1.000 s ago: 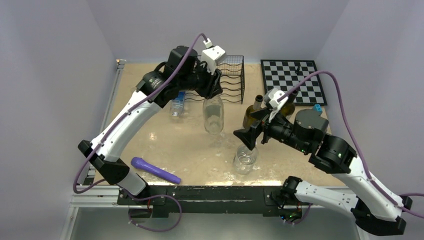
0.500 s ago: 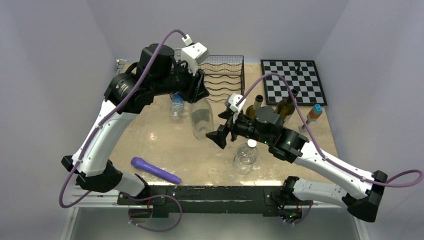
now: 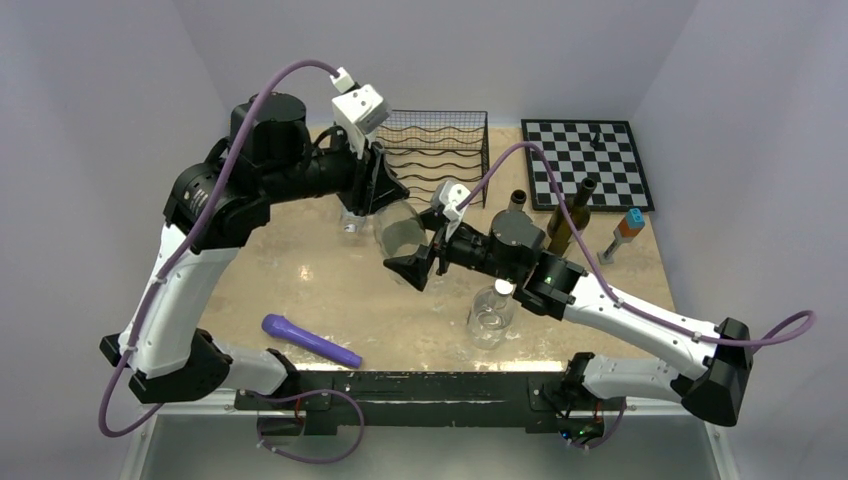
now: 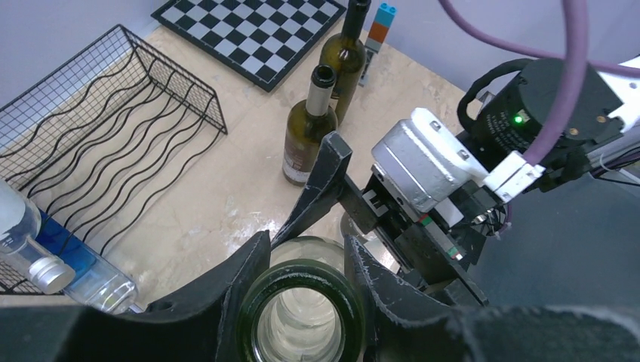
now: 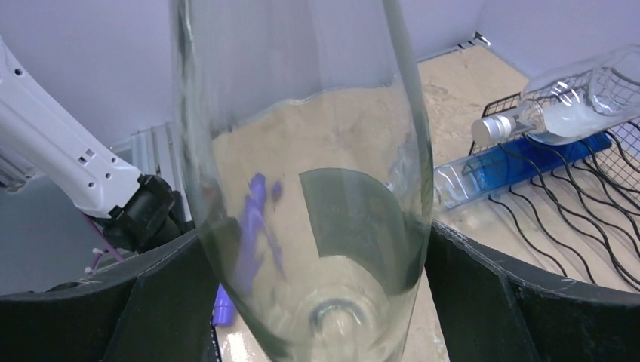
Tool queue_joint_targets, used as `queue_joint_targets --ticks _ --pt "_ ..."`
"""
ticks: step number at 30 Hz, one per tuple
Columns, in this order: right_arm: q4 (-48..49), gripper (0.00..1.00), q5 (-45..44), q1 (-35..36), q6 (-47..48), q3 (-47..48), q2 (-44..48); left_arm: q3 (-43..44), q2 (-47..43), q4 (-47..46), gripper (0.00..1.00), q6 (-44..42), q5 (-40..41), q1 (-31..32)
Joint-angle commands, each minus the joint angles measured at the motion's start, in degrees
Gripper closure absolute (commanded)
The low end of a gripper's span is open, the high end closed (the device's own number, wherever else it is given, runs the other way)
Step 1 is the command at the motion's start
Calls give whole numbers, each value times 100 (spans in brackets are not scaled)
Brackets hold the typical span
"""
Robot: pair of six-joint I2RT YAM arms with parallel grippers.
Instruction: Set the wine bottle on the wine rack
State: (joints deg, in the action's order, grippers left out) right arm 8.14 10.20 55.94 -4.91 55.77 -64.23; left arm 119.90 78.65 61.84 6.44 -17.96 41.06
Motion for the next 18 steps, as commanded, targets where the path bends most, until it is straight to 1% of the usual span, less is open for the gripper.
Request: queue_joint_targets --ticks 1,6,10,12,14,17,18 --pt "537 1 -83 31 10 13 -128 327 -506 -1349 100 325 -752 43" --pt "703 1 -244 48 52 -71 -205 232 -692 -1535 100 314 -1056 43" --pt "602 2 -274 78 249 66 -293 20 -870 -1755 100 358 -1272 43" --pt "496 4 -345 105 388 161 -316 -73 -953 -1852 100 351 -1333 43" --pt "329 12 -480 130 544 270 -332 -179 -1043 -1923 100 328 -1394 43" --pt "91 35 -813 241 972 467 -319 -336 -1200 -2032 100 277 -1527 43" --pt "27 44 -960 298 1120 536 -311 -415 -1248 -2071 100 259 -1554 47"
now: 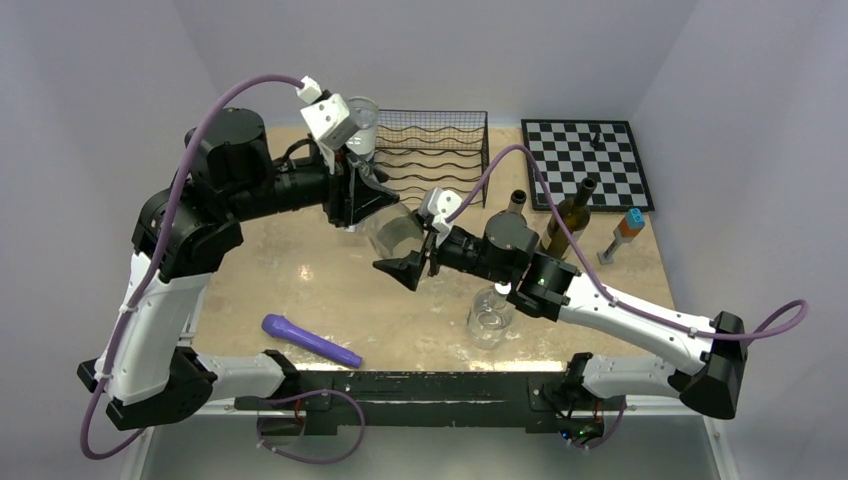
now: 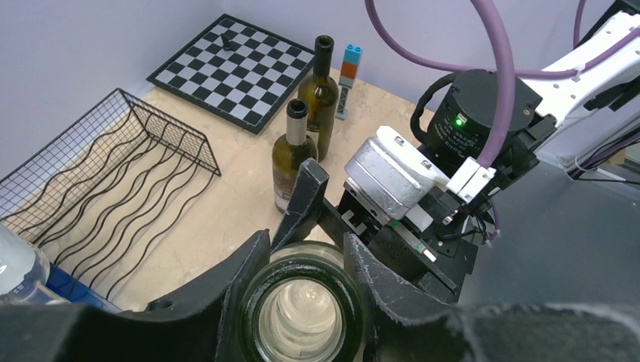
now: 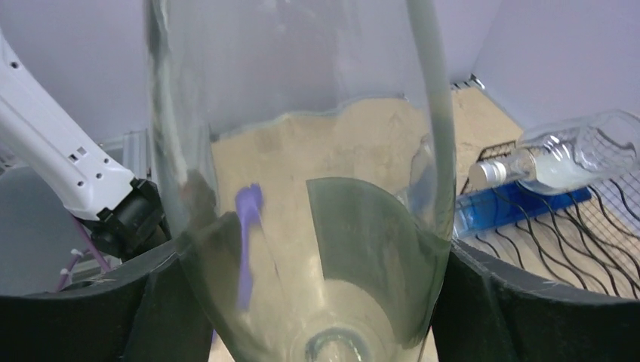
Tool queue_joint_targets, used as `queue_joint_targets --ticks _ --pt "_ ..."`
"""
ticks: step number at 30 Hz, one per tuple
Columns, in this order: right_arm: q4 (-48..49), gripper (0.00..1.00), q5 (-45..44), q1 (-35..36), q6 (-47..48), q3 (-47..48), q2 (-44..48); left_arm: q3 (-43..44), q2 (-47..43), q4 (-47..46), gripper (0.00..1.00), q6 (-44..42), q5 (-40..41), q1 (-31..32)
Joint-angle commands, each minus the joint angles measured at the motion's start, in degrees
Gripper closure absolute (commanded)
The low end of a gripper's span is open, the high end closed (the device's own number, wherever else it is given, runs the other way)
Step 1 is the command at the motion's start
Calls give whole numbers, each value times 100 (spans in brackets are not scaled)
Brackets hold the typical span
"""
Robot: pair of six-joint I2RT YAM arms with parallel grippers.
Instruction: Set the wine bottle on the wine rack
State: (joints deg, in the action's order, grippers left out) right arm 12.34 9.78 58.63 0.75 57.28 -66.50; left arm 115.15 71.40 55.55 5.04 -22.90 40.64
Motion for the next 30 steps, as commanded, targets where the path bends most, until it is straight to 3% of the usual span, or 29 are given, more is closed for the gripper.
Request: queue_joint_targets --ticks 1,3,5,6,9,14,20,24,30 --pt "-445 50 -1021 86 712 487 -90 -28 -587 -1488 100 375 -1065 85" --pt "-531 68 -1310 172 959 658 -106 -176 -706 -1556 100 307 -1091 84" --pt "-589 94 -1515 213 1142 804 -111 -355 -826 -1648 100 260 -1078 84" --pt "-593 100 -1613 225 1225 868 -117 -447 -901 -1710 100 239 -1056 84" --pt "-345 100 -1955 316 1586 925 -86 -770 -1146 -1904 99 172 -948 84" --pt "-34 100 -2607 509 2337 1180 6 -1085 -1403 -1977 78 55 -842 84" --pt "383 100 -2908 693 3363 1541 164 -1276 -1485 -2012 29 -64 -843 84" --pt "465 100 -2923 751 3939 1744 237 -1313 -1495 -2032 2 -136 -687 84" --pt "659 100 -3144 757 4544 1897 251 -1484 -1542 -1990 1 -273 -398 85"
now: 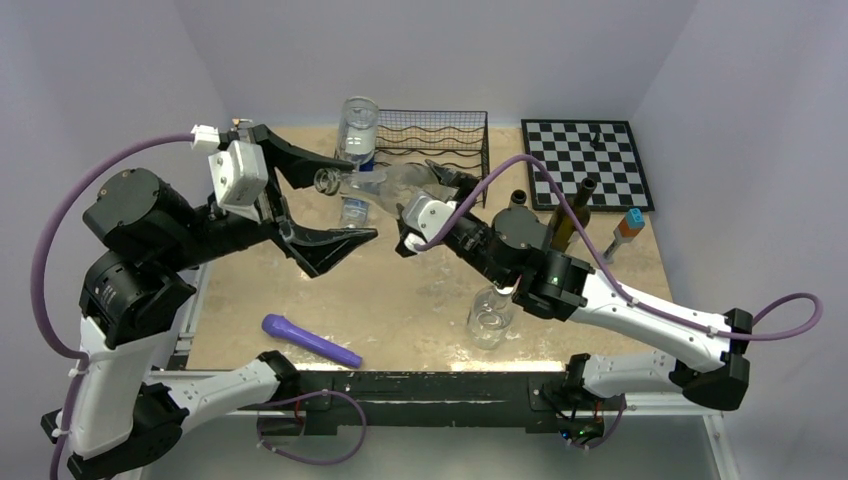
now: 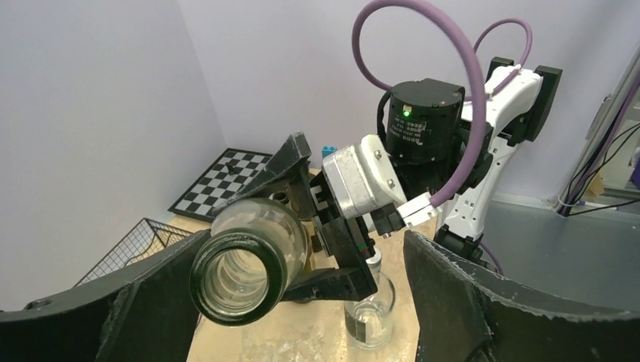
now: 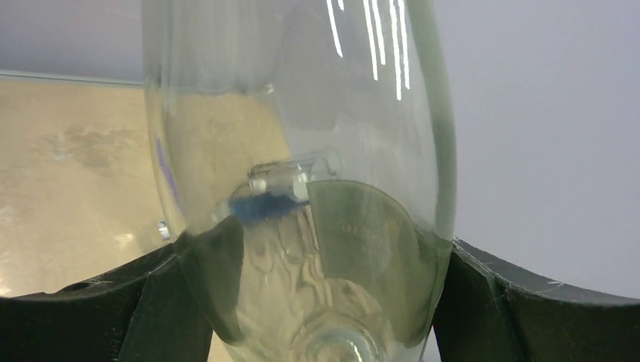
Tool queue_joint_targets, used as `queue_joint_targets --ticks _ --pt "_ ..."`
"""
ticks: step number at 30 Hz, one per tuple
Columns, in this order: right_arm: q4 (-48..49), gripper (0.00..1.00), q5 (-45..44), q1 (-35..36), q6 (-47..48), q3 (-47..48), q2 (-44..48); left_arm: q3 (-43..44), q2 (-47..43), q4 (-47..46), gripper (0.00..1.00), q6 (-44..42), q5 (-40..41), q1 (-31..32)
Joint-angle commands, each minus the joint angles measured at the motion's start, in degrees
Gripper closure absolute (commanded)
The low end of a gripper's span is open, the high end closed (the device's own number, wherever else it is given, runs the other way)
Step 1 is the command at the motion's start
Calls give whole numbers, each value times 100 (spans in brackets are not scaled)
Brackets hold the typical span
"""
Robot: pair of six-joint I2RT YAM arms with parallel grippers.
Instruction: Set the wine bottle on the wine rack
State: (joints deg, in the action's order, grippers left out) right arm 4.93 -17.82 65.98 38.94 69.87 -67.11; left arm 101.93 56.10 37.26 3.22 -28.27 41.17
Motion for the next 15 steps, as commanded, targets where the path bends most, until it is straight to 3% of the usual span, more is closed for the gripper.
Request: queue_joint_targets --ticks 1,9,15 --pt "1484 100 -426 21 897 635 296 -197 -33 -147 1 -113 186 32" --pt "2412 100 -591 4 2142 553 -1 -539 -495 -13 1 196 556 32" --pt "2613 100 -603 -75 2353 546 -98 -585 -818 344 1 107 906 32"
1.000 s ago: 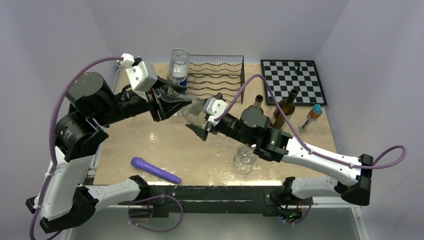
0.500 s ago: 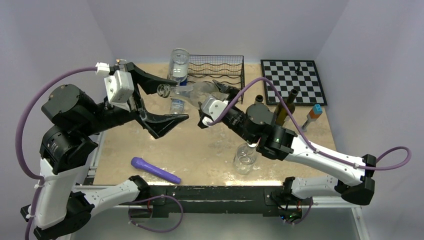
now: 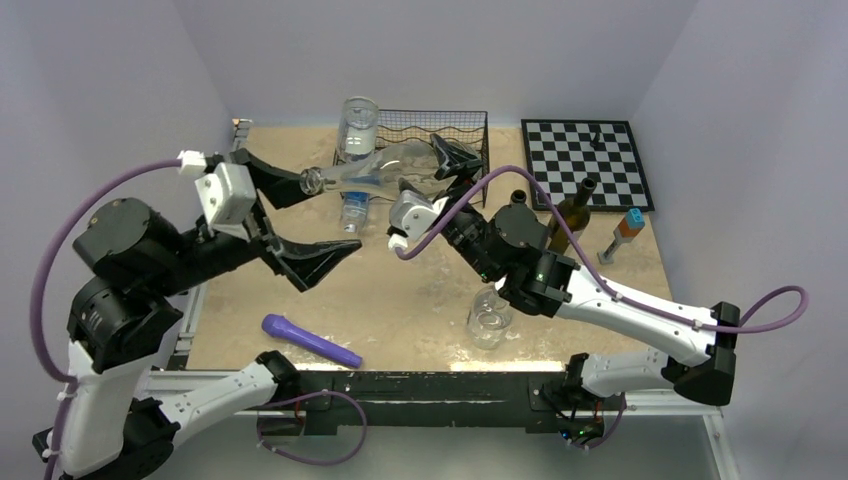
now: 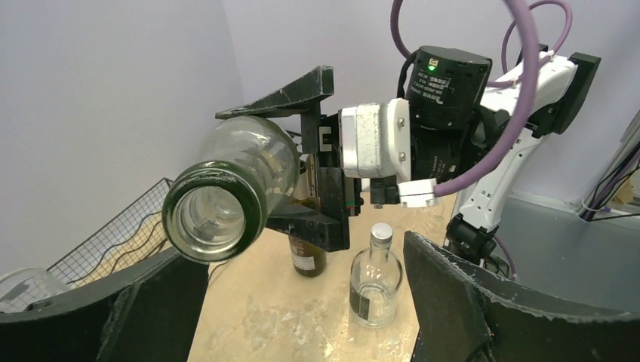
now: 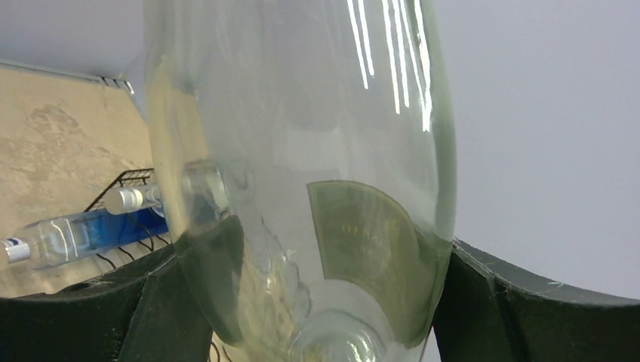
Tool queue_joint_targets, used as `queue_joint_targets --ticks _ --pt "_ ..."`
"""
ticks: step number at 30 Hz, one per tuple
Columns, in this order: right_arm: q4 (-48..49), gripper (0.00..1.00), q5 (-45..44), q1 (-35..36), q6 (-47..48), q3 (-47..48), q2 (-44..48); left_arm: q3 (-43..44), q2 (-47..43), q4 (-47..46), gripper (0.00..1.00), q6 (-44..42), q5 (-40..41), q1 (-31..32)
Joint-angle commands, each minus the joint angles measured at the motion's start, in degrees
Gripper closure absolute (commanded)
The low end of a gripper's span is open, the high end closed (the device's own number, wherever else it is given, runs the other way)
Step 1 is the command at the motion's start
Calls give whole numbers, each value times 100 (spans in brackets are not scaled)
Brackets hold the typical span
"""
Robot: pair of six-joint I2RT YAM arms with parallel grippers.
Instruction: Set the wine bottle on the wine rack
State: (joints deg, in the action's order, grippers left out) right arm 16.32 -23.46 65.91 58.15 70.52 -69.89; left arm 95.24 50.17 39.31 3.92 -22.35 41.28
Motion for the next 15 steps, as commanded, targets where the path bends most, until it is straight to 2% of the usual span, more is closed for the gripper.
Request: queue_joint_targets --ticks 1,4,7,12,15 --pt "1413 100 -10 -96 446 480 185 104 -306 203 0 7 326 21" --pt "931 100 149 -179 499 497 207 137 -520 246 1 -85 340 21" --pt "-117 100 407 -367 268 584 257 210 -621 137 1 -137 420 20" --pt "141 100 544 -483 579 1 413 741 -166 309 1 25 1062 17" --pt "563 100 488 -480 1138 -236 364 1272 282 638 1 223 1361 14"
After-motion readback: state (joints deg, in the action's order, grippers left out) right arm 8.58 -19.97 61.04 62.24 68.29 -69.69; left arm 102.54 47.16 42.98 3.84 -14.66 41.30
